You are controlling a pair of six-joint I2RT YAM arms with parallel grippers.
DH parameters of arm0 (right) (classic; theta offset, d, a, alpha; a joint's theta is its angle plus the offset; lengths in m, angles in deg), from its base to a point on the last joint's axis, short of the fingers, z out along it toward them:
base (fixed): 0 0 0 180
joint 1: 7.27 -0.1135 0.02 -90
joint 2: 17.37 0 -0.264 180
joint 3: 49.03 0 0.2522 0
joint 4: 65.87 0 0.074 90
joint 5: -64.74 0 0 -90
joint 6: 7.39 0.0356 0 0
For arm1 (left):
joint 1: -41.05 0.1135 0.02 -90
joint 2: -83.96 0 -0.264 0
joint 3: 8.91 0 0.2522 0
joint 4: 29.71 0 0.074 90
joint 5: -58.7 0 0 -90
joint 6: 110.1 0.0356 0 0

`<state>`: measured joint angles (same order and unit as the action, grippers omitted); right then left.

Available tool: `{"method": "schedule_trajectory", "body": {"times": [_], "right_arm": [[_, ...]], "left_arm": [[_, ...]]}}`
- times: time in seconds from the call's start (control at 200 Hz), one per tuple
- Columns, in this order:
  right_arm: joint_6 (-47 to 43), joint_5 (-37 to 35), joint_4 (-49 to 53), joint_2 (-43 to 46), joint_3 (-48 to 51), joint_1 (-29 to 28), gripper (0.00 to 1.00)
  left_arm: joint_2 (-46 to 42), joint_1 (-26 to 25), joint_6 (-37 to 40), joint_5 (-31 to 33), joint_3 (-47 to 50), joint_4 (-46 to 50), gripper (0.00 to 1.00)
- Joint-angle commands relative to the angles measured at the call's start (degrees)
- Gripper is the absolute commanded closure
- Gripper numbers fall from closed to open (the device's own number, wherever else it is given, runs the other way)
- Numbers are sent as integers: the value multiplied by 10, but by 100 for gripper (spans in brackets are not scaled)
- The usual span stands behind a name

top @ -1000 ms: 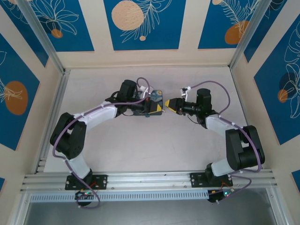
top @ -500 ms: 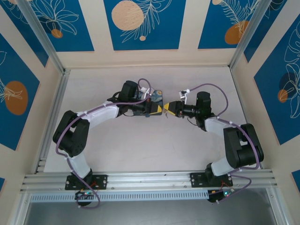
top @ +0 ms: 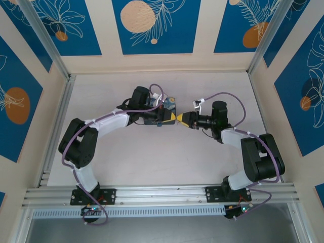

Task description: Unlock a padlock with a key

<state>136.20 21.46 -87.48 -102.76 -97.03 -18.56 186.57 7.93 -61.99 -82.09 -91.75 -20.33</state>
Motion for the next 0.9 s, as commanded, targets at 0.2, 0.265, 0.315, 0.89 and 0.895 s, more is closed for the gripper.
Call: {"method": "schedule_trajectory", "body": {"times": [0.2, 0.265, 0.315, 0.89, 0.895], "right_arm": [[4, 7, -3, 12, 11, -3, 99], [10, 3, -5, 13, 14, -2, 100], [16, -1, -5, 14, 14, -2, 100], [62, -132, 62, 75, 39, -17, 100], [62, -132, 63, 75, 39, -17, 100]], "left_arm": [[15, 9, -6, -5, -19, -21, 100], [17, 9, -8, -5, -19, -25, 100], [18, 9, -8, -4, -19, -26, 100], [-56, 44, -82, 87, 60, -99, 37], [-57, 45, -83, 88, 61, -100, 34]]}}
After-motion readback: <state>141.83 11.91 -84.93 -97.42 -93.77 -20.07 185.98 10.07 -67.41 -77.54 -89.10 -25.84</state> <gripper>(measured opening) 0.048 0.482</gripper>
